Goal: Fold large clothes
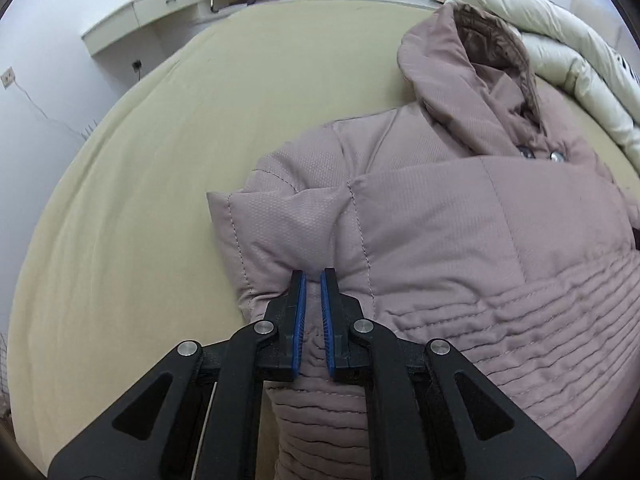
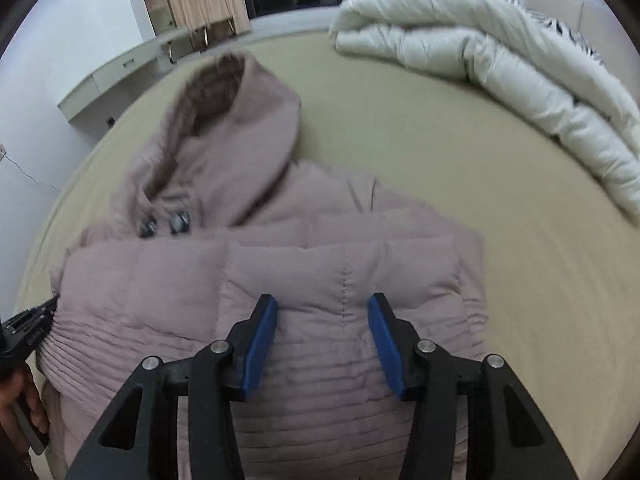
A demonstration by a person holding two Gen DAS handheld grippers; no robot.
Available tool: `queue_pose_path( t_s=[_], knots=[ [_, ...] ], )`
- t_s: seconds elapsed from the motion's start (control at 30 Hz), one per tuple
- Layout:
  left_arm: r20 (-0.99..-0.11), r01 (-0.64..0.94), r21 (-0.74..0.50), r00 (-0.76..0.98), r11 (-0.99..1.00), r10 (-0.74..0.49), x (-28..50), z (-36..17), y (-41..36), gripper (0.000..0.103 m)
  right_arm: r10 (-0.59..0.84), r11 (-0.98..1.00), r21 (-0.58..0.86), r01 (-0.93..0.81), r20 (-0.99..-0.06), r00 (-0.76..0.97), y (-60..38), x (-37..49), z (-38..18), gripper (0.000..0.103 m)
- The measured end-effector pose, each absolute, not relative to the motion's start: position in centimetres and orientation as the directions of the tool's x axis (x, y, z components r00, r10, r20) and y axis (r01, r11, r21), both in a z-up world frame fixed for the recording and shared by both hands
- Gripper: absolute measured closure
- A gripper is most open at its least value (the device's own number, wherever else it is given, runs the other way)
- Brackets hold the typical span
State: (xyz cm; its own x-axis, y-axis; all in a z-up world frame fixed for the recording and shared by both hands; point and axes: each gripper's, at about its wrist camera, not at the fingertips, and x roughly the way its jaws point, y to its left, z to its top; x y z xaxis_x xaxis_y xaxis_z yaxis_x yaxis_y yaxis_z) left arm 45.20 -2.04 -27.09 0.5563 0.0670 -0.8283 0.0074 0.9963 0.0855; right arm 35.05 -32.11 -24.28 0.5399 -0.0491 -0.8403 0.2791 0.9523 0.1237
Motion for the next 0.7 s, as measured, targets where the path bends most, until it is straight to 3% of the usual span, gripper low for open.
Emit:
queue_pose_path(
  t_s=[0.13, 0.23, 0.33, 0.4, 0.47, 0.57, 0.67, 0.7],
  knots=[
    [-0.829, 0.009, 0.061, 0.557, 0.998, 0.045, 44.9, -25.7, -1.5, 0.095, -0.1, 0.971, 0.048, 0.234, -0.809, 0.579, -31.4, 33.8, -25.0, 0.05],
    [-0.777, -0.022, 0.025, 0.629, 0.999, 0.034, 41.5, -23.7, -0.8, 0.095, -0.089, 0.954, 0.093, 0.285, -0.82, 0.566, -31.9, 33.2, -22.9, 0.051],
    [-0.767, -0.03, 0.059, 0.638, 0.998, 0.064, 39.7, -24.6, -0.9, 0.095, -0.05, 0.959, 0.145, 0.244, -0.759, 0.649, -30.6, 31.6, -20.1, 0.051],
    [-0.809, -0.003, 0.072, 0.585, 0.997, 0.06, 39.9, -26.9, -1.4, 0.095, -0.051, 0.969, 0.113, 0.22, -0.779, 0.626, -29.2, 31.5, -20.9, 0.05],
    [-0.797, 0.013, 0.13, 0.596, 0.991, 0.097, 39.6, -27.1, -2.1, 0.095, -0.044, 0.98, 0.069, 0.185, -0.835, 0.549, -28.1, 32.2, -24.4, 0.048],
    [-0.808, 0.01, 0.104, 0.584, 0.995, 0.078, 39.6, -25.5, -1.8, 0.095, -0.129, 0.988, -0.055, 0.146, -0.813, 0.568, -26.3, 31.7, -25.3, 0.048],
    [-0.783, -0.003, 0.02, 0.622, 1.0, 0.018, 39.5, -22.6, -1.2, 0.095, -0.064, 0.981, 0.055, 0.186, -0.814, 0.577, -27.5, 31.7, -23.0, 0.049],
    [-0.778, 0.004, 0.001, 0.628, 1.0, -0.002, 40.2, -21.7, -1.4, 0.095, -0.024, 0.974, 0.119, 0.191, -0.788, 0.615, -28.2, 31.4, -21.8, 0.043]
  ],
)
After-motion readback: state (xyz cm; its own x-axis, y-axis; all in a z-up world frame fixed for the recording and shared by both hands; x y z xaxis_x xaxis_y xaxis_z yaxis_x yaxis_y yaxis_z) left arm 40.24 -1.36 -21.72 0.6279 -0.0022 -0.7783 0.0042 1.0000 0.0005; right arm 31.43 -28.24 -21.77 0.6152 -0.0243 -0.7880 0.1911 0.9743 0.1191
